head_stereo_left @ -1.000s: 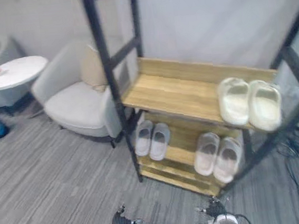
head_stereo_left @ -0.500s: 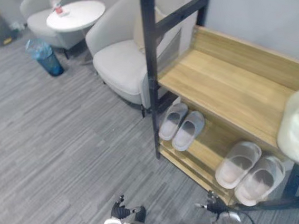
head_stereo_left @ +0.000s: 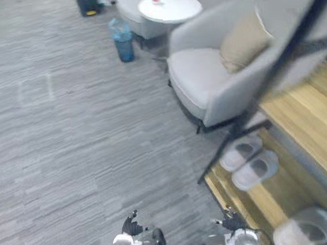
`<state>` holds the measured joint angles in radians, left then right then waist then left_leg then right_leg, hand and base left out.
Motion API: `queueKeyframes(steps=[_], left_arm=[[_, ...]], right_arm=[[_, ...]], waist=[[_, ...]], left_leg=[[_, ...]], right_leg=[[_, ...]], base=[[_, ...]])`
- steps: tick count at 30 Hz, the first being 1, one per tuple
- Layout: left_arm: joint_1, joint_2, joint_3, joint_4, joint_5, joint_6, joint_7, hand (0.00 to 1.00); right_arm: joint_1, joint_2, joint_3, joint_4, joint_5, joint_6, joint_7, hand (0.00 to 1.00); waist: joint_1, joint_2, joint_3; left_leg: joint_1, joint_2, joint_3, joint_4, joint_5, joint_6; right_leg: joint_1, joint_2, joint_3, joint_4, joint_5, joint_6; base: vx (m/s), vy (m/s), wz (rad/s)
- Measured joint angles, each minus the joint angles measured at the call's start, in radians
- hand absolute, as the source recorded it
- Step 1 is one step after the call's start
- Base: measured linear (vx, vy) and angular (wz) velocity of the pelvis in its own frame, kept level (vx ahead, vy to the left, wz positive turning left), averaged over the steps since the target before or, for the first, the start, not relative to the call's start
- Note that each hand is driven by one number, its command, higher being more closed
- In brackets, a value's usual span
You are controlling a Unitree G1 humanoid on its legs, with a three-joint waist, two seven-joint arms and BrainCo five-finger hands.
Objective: Organize the slippers on the shoe rack
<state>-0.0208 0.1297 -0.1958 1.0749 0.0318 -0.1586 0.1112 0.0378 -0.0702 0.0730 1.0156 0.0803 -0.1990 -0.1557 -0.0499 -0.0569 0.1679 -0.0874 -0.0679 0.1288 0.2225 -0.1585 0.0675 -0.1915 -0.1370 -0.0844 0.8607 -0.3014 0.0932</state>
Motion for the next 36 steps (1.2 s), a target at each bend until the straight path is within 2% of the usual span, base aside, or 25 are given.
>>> queueKeyframes(steps=[2,4,6,7,8,9,11,12,13,16,18,19,20,21,22,23,25,26,27,28,30,32,34,35,36], left_arm=[[0.002,-0.003,0.001,0.007,-0.016,0.000,0.000,0.00],[-0.005,-0.016,0.002,0.019,-0.025,0.000,0.000,0.00],[-0.003,-0.034,0.004,0.026,-0.033,-0.001,-0.002,0.00],[-0.001,-0.045,0.017,0.027,-0.033,-0.002,-0.002,0.00],[0.002,-0.061,0.042,0.027,-0.033,0.000,-0.001,0.00],[0.016,-0.079,0.084,0.014,-0.033,-0.002,0.000,0.00],[0.024,-0.110,0.131,-0.008,-0.034,-0.004,0.000,0.00],[0.033,-0.114,0.144,-0.023,-0.034,-0.005,0.000,0.00],[0.041,-0.116,0.151,-0.029,-0.036,-0.010,0.000,0.00],[0.030,-0.117,0.148,-0.034,-0.038,-0.011,0.000,0.00],[0.016,-0.115,0.126,-0.042,-0.044,-0.010,0.000,0.00],[0.009,-0.114,0.113,-0.042,-0.046,-0.010,0.000,0.00],[0.004,-0.114,0.087,-0.042,-0.056,-0.011,0.000,0.00],[0.001,-0.110,0.087,-0.041,-0.056,-0.011,0.001,0.00],[-0.013,-0.102,0.089,-0.041,-0.056,-0.009,0.002,0.00],[-0.018,-0.079,0.092,-0.038,-0.056,-0.010,0.010,0.00],[-0.017,-0.079,0.094,-0.033,-0.057,-0.009,0.012,0.00],[-0.017,-0.076,0.095,-0.019,-0.058,-0.009,0.013,0.00],[-0.016,-0.069,0.086,-0.007,-0.060,-0.008,0.013,0.00],[-0.015,-0.058,0.077,0.005,-0.065,-0.007,0.014,0.00],[-0.015,-0.044,0.073,0.022,-0.074,-0.001,0.017,0.00],[-0.012,-0.043,0.068,0.040,-0.074,-0.001,0.016,0.00],[-0.011,-0.048,0.070,0.058,-0.074,0.002,0.013,0.00],[-0.011,-0.051,0.080,0.058,-0.074,0.004,0.012,0.00],[-0.017,-0.061,0.096,0.057,-0.073,0.008,0.011,0.00]], right_arm=[[0.000,-0.004,-0.001,-0.012,0.001,-0.007,0.000,0.00],[-0.002,-0.004,-0.001,-0.019,0.006,-0.018,0.000,0.00],[-0.001,-0.005,-0.001,-0.016,0.007,-0.017,0.000,0.00],[0.002,-0.006,-0.001,-0.009,0.007,-0.014,0.000,0.00],[-0.001,-0.002,-0.007,-0.006,0.005,-0.010,0.002,0.00],[-0.003,-0.007,-0.021,-0.006,0.004,-0.006,-0.001,0.00],[-0.002,-0.014,-0.029,0.003,0.006,0.001,-0.003,0.00],[0.004,-0.012,-0.027,0.001,0.007,0.002,-0.005,0.00],[0.006,-0.010,-0.022,0.001,0.007,0.004,-0.005,0.00],[-0.012,-0.003,-0.011,-0.008,0.008,0.005,-0.013,0.00],[-0.017,-0.008,-0.010,-0.007,0.008,0.007,-0.015,0.00],[-0.018,-0.011,-0.010,-0.002,0.008,0.008,-0.015,0.00],[-0.019,-0.026,0.001,0.026,0.008,0.009,-0.015,0.00],[-0.022,-0.028,0.009,0.036,0.008,0.013,-0.015,0.00],[-0.033,-0.015,0.023,0.058,0.007,0.017,-0.013,0.00],[-0.044,-0.002,0.031,0.066,0.004,0.019,-0.012,0.00],[-0.040,-0.005,0.020,0.068,-0.001,0.023,-0.011,0.00],[-0.032,-0.005,0.004,0.067,-0.001,0.023,-0.014,0.00],[-0.023,-0.006,0.003,0.065,-0.001,0.023,-0.015,0.00],[-0.017,-0.003,-0.004,0.060,0.000,0.022,-0.016,0.00],[-0.018,0.001,-0.027,0.051,-0.001,0.022,-0.017,0.00],[-0.019,0.000,-0.029,0.029,-0.001,0.020,-0.018,0.00],[-0.033,-0.002,-0.031,0.018,-0.001,0.009,-0.017,0.00],[-0.038,-0.002,-0.031,0.016,0.000,0.008,-0.017,0.00],[-0.041,-0.005,-0.035,0.000,0.000,0.003,-0.017,0.00]], waist=[[-0.001,0.009,0.004],[-0.015,0.018,0.003],[-0.017,0.013,-0.001],[-0.016,0.009,-0.013],[-0.014,0.020,-0.023],[0.000,0.051,-0.031],[0.000,0.057,-0.024],[0.000,0.058,-0.024],[0.002,0.057,-0.023],[0.011,0.056,-0.022],[0.012,0.055,-0.021],[0.021,0.059,-0.018],[0.044,0.085,-0.015],[0.046,0.084,-0.015],[0.046,0.052,-0.015],[0.047,0.036,-0.005],[0.047,0.035,-0.007],[0.043,0.024,-0.009],[0.036,0.012,-0.013],[0.031,0.008,-0.006],[0.022,0.002,0.001],[0.010,0.009,0.003],[-0.007,0.017,0.008],[-0.009,0.021,0.010],[-0.015,0.035,0.019]], left_leg=[[0.042,-0.005,-0.048,-0.034,-0.001,0.002],[0.074,-0.014,-0.126,-0.056,-0.011,-0.001],[0.094,-0.037,-0.202,-0.051,-0.038,-0.012],[0.092,-0.048,-0.247,-0.008,-0.075,-0.024],[0.086,-0.036,-0.264,0.040,-0.101,-0.037],[0.062,-0.017,-0.230,0.115,-0.106,-0.065],[-0.011,0.007,-0.120,0.335,-0.074,-0.145],[-0.038,0.056,-0.037,0.438,-0.075,-0.159],[-0.042,0.134,0.054,0.510,-0.090,-0.165],[-0.135,0.244,0.190,0.510,-0.143,-0.151],[-0.208,0.240,0.215,0.391,-0.124,-0.128],[-0.225,0.221,0.211,0.291,-0.082,-0.122],[-0.226,0.198,0.179,0.077,0.112,-0.098],[-0.224,0.186,0.177,0.079,0.118,-0.079],[-0.220,0.148,0.181,0.076,0.105,-0.085],[-0.233,0.117,0.160,0.117,0.052,-0.057],[-0.214,0.102,0.145,0.135,0.017,-0.049],[-0.169,0.071,0.124,0.122,-0.007,-0.042],[-0.121,0.042,0.106,0.098,-0.023,-0.034],[-0.069,0.021,0.084,0.078,-0.038,-0.032],[0.049,0.004,0.044,0.028,-0.059,-0.009],[0.138,0.011,0.014,-0.018,-0.069,-0.007],[0.222,0.023,-0.020,-0.084,-0.073,-0.007],[0.242,0.031,-0.026,-0.103,-0.073,-0.007],[0.279,0.054,-0.048,-0.127,-0.092,-0.020]], right_leg=[[-0.047,0.048,0.040,-0.125,-0.011,-0.011],[-0.078,0.124,0.156,-0.344,0.024,0.012],[-0.066,0.118,0.182,-0.478,0.095,-0.032],[-0.048,0.111,0.174,-0.535,0.158,-0.051],[-0.022,0.114,0.151,-0.544,0.196,-0.057],[0.012,0.111,0.101,-0.565,0.195,-0.078],[0.086,0.089,0.049,-0.579,0.186,-0.092],[0.151,0.087,0.037,-0.607,0.180,-0.101],[0.214,0.088,0.019,-0.625,0.170,-0.116],[0.310,0.059,-0.054,-0.708,0.162,-0.128],[0.351,0.032,-0.099,-0.768,0.160,-0.125],[0.370,0.020,-0.119,-0.789,0.153,-0.115],[0.407,0.025,-0.130,-0.807,0.109,-0.049],[0.415,0.017,-0.129,-0.810,0.096,-0.034],[0.429,-0.017,-0.137,-0.811,0.087,-0.029],[0.411,-0.040,-0.143,-0.734,0.092,-0.032],[0.379,-0.060,-0.128,-0.600,0.092,-0.031],[0.321,-0.094,-0.102,-0.408,0.113,0.003],[0.263,-0.121,-0.065,-0.232,0.166,0.039],[0.196,-0.124,-0.014,-0.046,0.195,0.050],[0.098,-0.098,-0.006,0.173,0.130,0.005],[0.005,-0.048,-0.023,0.170,0.043,-0.023],[-0.099,-0.005,-0.076,-0.018,0.005,-0.046],[-0.123,0.011,-0.083,-0.104,0.010,-0.050],[-0.158,0.051,-0.075,-0.293,0.053,-0.050]], base=[[0.26,0.024,0.74],[0.29,-0.032,1.08],[0.39,-0.135,1.32],[0.42,-0.169,1.33],[0.50,-0.152,1.24],[0.50,-0.120,1.21],[0.51,-0.117,1.11],[0.50,-0.113,0.91],[0.39,-0.078,0.82],[0.30,-0.008,0.76],[0.29,0.094,0.72],[0.32,0.223,0.48],[0.35,0.243,0.44],[0.35,0.248,0.48],[0.32,0.194,0.59],[0.32,0.192,0.62],[0.32,0.200,0.46],[0.38,0.248,0.57],[0.48,0.256,0.64],[0.42,0.179,0.58],[0.46,0.093,0.52],[0.47,0.024,0.57],[0.51,-0.057,0.54],[0.66,-0.120,0.50],[0.57,-0.125,0.60]])
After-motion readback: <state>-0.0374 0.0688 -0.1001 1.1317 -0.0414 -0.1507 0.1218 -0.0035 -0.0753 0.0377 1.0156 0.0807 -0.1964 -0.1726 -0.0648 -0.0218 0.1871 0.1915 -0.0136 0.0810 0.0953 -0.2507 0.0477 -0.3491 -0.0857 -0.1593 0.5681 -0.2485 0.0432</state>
